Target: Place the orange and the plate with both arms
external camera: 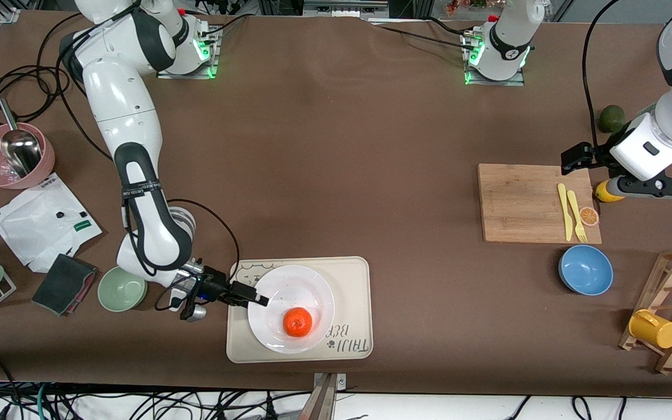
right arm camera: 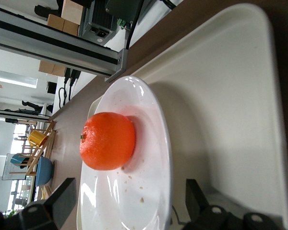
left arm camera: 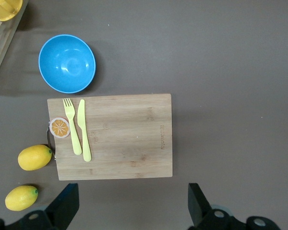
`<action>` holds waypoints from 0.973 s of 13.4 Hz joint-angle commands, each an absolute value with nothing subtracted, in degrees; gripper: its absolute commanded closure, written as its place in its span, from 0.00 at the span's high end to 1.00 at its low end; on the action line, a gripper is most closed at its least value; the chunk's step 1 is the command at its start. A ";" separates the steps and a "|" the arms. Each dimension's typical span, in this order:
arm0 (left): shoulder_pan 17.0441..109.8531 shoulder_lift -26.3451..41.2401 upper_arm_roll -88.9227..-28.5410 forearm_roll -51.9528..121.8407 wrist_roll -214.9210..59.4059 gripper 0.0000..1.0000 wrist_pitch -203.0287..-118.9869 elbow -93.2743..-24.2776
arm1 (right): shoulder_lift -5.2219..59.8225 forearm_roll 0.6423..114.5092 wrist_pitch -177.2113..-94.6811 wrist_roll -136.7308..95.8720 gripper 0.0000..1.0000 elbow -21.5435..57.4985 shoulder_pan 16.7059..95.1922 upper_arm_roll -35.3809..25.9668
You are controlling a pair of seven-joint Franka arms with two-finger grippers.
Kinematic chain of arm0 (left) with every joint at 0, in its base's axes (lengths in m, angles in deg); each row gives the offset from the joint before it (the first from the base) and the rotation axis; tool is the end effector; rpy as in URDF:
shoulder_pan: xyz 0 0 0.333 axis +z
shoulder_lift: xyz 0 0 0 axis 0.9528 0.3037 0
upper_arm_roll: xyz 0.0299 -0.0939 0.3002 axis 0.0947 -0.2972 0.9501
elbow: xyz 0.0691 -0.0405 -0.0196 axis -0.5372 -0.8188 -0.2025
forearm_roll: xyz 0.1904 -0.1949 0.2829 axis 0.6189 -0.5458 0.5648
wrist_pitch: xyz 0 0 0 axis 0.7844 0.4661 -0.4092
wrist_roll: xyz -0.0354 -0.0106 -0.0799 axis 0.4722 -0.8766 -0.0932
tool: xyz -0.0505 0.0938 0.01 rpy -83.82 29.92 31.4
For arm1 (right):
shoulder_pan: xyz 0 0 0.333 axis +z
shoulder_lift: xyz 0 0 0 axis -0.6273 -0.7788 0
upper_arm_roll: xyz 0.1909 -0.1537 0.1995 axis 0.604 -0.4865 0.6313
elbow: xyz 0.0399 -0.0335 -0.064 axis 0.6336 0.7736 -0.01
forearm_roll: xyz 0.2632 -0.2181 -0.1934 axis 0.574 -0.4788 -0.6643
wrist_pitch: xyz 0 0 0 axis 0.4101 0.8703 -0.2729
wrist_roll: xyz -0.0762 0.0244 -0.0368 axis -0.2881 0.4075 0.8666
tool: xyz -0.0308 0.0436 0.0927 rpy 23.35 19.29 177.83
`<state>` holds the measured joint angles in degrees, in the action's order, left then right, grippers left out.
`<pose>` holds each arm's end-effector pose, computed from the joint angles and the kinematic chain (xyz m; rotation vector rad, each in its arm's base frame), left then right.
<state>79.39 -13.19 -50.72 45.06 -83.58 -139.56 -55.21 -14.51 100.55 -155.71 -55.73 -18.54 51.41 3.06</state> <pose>0.5788 -0.0265 0.5344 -3.1300 0.0737 0.1480 0.7577 0.2030 0.1357 -2.1208 0.0898 -0.3828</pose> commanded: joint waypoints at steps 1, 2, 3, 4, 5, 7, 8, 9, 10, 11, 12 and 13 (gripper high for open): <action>79.35 -13.52 -50.60 43.85 -84.82 1.00 -138.77 -54.95 | -14.19 99.22 -156.03 -54.60 1.00 -19.52 52.30 2.76; 79.35 -13.52 -50.60 43.76 -84.91 1.00 -138.77 -54.95 | -13.84 98.52 -156.03 -54.60 1.00 -19.43 52.56 2.76; 79.35 -13.52 -50.60 43.76 -84.91 1.00 -138.77 -54.95 | -13.66 97.03 -156.03 -54.51 1.00 -19.43 52.65 2.76; 79.35 -13.52 -50.60 43.76 -84.82 1.00 -138.77 -54.95 | -13.40 94.93 -155.94 -54.51 1.00 -19.52 52.65 2.76; 79.35 -13.52 -50.60 43.76 -84.91 1.00 -138.77 -54.95 | -13.22 92.56 -155.77 -54.51 1.00 -19.43 52.65 2.68; 79.35 -13.52 -50.60 43.76 -84.82 1.00 -138.77 -54.95 | -12.87 86.59 -155.50 -54.25 1.00 -19.52 52.56 2.59; 79.27 -13.52 -50.60 43.76 -84.91 1.00 -138.77 -54.95 | -12.78 84.21 -155.50 -52.50 1.00 -19.52 52.82 2.67; 79.35 -13.52 -50.60 43.76 -84.91 1.00 -138.77 -54.95 | -12.26 81.66 -155.50 -51.62 1.00 -19.52 53.26 2.68; 79.27 -13.52 -50.60 43.76 -84.91 1.00 -138.77 -54.95 | -12.08 78.77 -155.50 -51.43 1.00 -19.52 53.35 2.68; 79.27 -13.52 -50.60 43.76 -84.91 1.00 -138.77 -54.95 | -12.08 75.52 -155.33 -51.52 1.00 -19.52 53.35 2.68; 79.35 -13.52 -50.60 43.76 -84.91 1.00 -138.77 -54.95 | -12.08 70.96 -155.24 -51.26 1.00 -19.78 53.35 2.76; 79.35 -13.52 -50.60 43.76 -84.91 1.00 -138.77 -54.87 | -11.82 67.00 -155.15 -49.95 1.00 -19.87 53.35 2.85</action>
